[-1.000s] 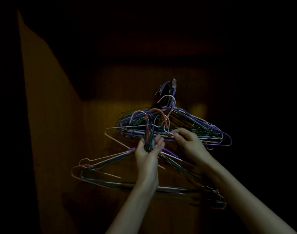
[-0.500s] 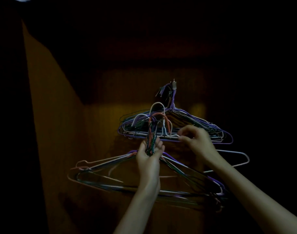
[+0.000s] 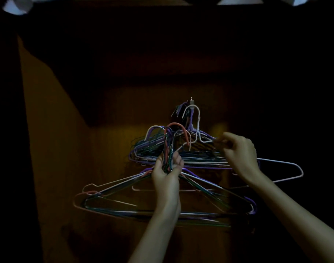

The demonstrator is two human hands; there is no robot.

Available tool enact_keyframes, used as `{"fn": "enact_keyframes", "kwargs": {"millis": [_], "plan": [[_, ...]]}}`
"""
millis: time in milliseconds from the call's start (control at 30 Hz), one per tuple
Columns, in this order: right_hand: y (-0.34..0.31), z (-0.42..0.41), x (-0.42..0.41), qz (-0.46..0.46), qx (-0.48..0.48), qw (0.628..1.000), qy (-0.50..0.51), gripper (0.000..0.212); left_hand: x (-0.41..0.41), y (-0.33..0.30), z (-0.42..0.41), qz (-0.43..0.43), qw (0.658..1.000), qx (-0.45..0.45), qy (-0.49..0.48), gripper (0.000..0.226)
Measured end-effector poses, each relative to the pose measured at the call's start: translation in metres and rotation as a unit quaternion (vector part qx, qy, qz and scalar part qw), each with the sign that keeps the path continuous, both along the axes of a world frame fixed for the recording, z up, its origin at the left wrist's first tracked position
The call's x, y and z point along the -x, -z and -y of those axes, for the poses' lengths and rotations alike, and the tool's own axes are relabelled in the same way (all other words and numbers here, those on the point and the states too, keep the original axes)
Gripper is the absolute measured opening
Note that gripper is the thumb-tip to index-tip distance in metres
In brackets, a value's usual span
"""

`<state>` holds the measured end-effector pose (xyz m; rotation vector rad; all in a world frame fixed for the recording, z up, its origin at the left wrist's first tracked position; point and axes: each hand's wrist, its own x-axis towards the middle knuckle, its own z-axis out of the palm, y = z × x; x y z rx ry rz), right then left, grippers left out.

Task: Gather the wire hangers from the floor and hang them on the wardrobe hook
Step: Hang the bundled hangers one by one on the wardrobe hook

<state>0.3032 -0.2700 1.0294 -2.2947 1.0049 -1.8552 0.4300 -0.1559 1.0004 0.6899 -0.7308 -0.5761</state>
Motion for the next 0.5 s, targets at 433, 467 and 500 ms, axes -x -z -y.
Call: {"fn": "enact_keyframes", "kwargs": {"millis": [433,467,500], "plan": [[-0.034,0.05,-0.034,0.012,-0.041,0.999,0.001,0.02,-0.012,-0.015,0.015,0.003,1.0,0.008,-0.013,0.036],[-0.031,0.055,-0.036,0.001,-0.043,0.999,0.001,0.022,-0.014,-0.015,0.016,0.006,1.0,0.011,-0.014,0.035],[-0.028,0.058,-0.038,-0.008,-0.046,0.999,0.001,0.023,-0.016,-0.015,0.018,0.007,1.0,0.013,-0.017,0.035]]}}
